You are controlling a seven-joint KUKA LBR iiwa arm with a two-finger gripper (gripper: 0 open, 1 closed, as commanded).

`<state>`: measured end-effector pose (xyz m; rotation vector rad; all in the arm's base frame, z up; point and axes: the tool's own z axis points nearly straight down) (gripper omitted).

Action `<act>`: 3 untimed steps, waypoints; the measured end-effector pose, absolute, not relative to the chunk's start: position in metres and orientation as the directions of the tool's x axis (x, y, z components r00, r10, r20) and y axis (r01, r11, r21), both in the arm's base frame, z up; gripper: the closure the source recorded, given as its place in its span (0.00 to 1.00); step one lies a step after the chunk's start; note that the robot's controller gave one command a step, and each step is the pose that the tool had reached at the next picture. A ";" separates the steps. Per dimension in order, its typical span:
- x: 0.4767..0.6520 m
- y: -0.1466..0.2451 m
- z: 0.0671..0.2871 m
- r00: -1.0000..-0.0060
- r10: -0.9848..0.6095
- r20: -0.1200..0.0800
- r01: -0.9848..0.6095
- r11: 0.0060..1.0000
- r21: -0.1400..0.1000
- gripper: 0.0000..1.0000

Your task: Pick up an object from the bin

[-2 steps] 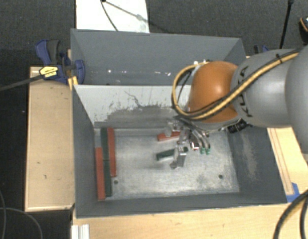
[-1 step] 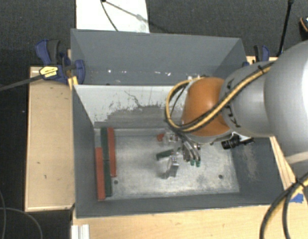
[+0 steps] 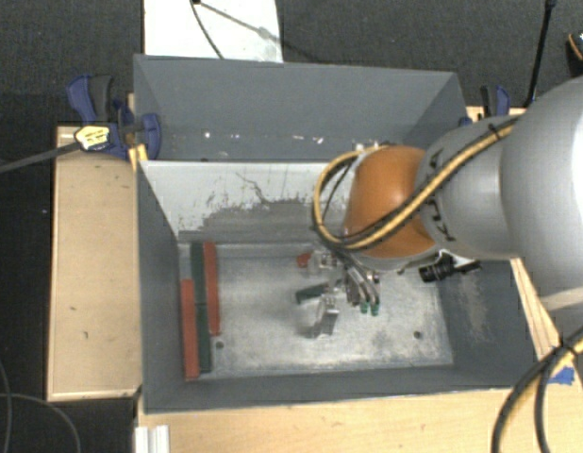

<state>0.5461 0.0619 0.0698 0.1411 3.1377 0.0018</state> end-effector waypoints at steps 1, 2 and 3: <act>0.546 0.062 0.070 -0.996 0.090 -0.001 0.090 0.996 0.001 1.00; 0.548 0.062 0.122 -0.996 0.090 -0.007 0.090 0.996 0.003 1.00; 0.551 0.062 0.202 -0.996 0.086 -0.011 0.086 0.996 0.003 1.00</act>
Offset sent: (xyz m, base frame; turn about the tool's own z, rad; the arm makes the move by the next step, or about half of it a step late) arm 0.0000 0.0000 0.0000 0.0000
